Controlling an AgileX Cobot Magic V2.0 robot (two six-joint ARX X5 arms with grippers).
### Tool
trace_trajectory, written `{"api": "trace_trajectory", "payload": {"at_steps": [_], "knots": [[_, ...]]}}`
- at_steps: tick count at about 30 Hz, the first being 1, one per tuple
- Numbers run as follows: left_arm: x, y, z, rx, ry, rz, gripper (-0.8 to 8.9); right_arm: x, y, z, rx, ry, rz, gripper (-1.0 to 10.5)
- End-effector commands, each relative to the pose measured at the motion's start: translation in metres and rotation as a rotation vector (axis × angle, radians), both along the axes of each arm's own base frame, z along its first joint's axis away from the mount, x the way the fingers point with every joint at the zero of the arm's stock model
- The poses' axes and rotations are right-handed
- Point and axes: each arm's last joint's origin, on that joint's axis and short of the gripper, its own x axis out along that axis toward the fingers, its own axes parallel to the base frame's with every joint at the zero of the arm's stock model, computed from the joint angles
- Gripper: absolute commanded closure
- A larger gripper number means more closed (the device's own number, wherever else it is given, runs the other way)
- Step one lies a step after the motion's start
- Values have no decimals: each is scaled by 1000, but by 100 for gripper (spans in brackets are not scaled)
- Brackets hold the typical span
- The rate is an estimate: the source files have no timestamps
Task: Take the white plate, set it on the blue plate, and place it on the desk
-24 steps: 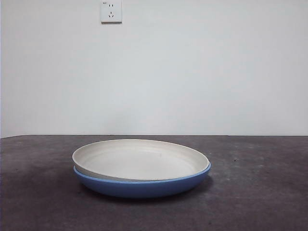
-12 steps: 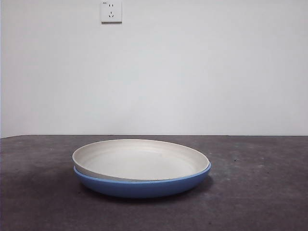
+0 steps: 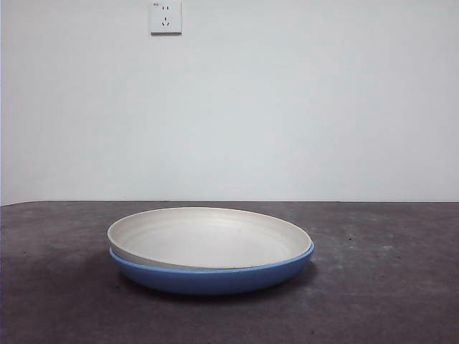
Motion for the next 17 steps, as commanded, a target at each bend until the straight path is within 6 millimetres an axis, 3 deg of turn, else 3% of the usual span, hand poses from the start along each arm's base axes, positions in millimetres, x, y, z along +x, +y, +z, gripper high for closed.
{"api": "trace_trajectory", "payload": {"at_steps": [1, 3, 6, 17], "knots": [[0, -1, 2, -5, -5, -6, 312, -3, -3, -3, -42, 44, 0, 390], [0, -1, 2, -5, -5, -6, 454, -2, -3, -3, -43, 45, 1, 454], [0, -1, 2, -5, -6, -6, 810, -2, -3, -3, -43, 45, 0, 925], [0, -1, 2, -5, -5, -6, 794, 0, -3, -1, -49, -4, -60, 925]]}}
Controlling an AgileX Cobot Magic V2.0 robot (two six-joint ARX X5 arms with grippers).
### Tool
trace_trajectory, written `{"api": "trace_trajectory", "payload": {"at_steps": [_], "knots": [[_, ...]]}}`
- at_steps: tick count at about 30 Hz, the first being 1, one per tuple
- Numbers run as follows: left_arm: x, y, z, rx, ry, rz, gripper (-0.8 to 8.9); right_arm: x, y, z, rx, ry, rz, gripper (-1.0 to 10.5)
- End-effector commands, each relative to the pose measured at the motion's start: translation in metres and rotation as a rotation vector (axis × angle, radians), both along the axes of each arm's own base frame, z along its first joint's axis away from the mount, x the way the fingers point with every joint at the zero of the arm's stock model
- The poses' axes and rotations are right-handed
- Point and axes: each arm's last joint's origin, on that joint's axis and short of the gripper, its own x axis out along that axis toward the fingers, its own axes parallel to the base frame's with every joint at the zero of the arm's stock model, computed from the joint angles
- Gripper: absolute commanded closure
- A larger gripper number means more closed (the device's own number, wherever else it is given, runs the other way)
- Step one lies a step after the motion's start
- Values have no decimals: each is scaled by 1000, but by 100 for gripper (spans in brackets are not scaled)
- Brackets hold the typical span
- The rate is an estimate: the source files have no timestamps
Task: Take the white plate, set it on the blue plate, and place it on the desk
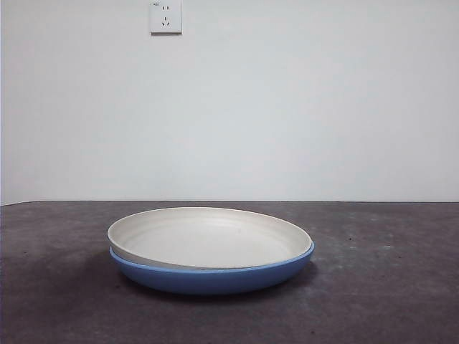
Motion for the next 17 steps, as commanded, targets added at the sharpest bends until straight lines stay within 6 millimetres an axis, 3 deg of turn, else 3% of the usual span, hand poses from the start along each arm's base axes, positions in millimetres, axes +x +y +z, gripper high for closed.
{"api": "trace_trajectory", "payload": {"at_steps": [1, 13, 17], "knots": [[0, -1, 2, -4, -9, -8, 794, -1, -2, -1, -33, 20, -7, 924], [3, 1, 1, -2, -6, 40, 794, -1, -2, -1, -32, 21, -4, 925], [14, 6, -13, -14, 17, 150, 794, -1, -2, -1, -32, 22, -4, 924]]}}
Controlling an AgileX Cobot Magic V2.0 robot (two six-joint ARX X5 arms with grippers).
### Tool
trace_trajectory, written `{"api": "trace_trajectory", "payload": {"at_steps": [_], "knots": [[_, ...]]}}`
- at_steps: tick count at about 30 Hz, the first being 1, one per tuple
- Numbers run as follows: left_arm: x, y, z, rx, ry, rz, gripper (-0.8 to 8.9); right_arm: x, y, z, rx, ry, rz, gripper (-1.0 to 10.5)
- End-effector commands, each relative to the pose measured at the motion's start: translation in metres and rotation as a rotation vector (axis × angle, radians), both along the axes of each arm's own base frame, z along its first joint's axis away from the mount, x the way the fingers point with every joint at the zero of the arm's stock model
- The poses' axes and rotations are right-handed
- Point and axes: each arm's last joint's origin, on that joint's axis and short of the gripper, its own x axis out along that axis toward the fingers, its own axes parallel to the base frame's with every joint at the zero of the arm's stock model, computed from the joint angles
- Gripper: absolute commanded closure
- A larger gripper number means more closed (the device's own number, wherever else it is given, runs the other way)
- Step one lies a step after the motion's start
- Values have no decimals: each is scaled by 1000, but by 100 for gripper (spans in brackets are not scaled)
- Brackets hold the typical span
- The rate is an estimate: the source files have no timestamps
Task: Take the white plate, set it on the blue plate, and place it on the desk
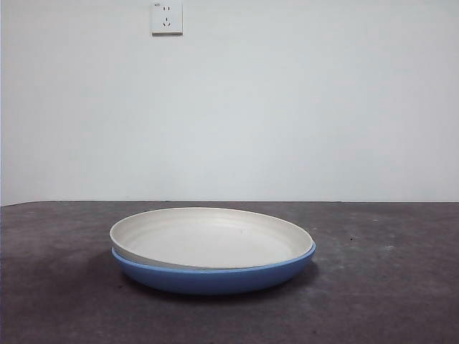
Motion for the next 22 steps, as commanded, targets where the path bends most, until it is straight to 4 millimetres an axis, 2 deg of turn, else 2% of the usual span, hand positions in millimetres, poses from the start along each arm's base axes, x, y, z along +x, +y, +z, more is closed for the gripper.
{"api": "trace_trajectory", "payload": {"at_steps": [1, 3, 9, 16, 19, 22], "knots": [[9, 3, -14, -17, -10, 77, 794, -2, -2, -1, -29, 28, 6, 925], [15, 7, -33, -30, -44, 147, 794, -2, -2, -1, -29, 28, 6, 924], [28, 19, -99, -126, -288, 348, 794, -2, -2, -1, -28, 27, 7, 925], [39, 35, -182, -139, -490, 725, 794, -2, -2, -1, -28, 27, 7, 924], [39, 38, -206, -123, -490, 775, 794, -2, -2, -1, -28, 27, 7, 924], [38, 41, -221, -111, -483, 796, 794, -2, -2, -1, -28, 27, 7, 925]]}}
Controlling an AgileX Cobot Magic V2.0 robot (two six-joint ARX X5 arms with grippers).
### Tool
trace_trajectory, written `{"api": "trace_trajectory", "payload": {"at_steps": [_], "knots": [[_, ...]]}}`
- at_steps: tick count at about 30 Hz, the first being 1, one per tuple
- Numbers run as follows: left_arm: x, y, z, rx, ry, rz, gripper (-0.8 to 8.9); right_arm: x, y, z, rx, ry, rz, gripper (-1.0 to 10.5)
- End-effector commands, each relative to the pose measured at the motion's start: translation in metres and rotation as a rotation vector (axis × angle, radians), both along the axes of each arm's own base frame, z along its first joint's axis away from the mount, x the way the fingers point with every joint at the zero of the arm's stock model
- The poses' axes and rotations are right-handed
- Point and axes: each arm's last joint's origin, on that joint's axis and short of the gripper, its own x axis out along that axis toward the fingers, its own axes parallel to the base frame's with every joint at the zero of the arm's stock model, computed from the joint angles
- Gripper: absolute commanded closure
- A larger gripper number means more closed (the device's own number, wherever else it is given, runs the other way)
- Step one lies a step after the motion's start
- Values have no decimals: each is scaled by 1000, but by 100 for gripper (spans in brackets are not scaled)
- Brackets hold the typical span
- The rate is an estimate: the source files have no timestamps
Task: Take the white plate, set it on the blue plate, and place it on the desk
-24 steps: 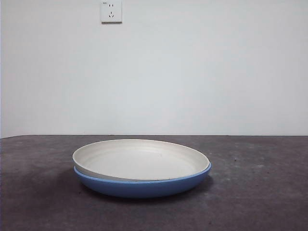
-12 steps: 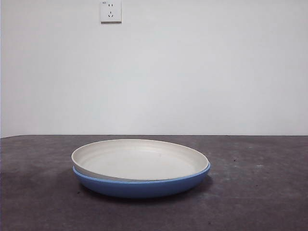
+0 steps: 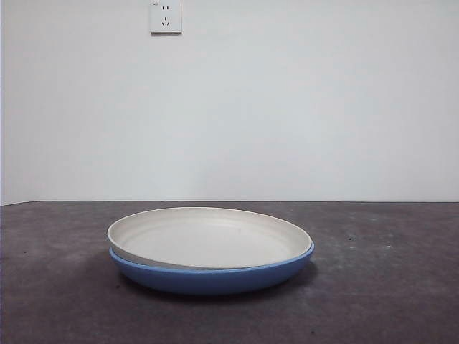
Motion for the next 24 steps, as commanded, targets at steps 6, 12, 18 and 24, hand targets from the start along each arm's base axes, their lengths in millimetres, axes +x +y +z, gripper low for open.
{"api": "trace_trajectory", "payload": {"at_steps": [6, 12, 18, 24], "knots": [[-1, 4, -16, -5, -22, 43, 794, -2, -2, -1, -28, 27, 7, 924], [-3, 6, -21, 18, 19, 137, 794, -2, -2, -1, -28, 27, 7, 924], [-3, 7, -21, 29, 19, 144, 794, -2, -2, -1, -28, 27, 7, 924], [-3, 7, -21, 28, 19, 143, 794, -2, -2, -1, -28, 27, 7, 924]]}}
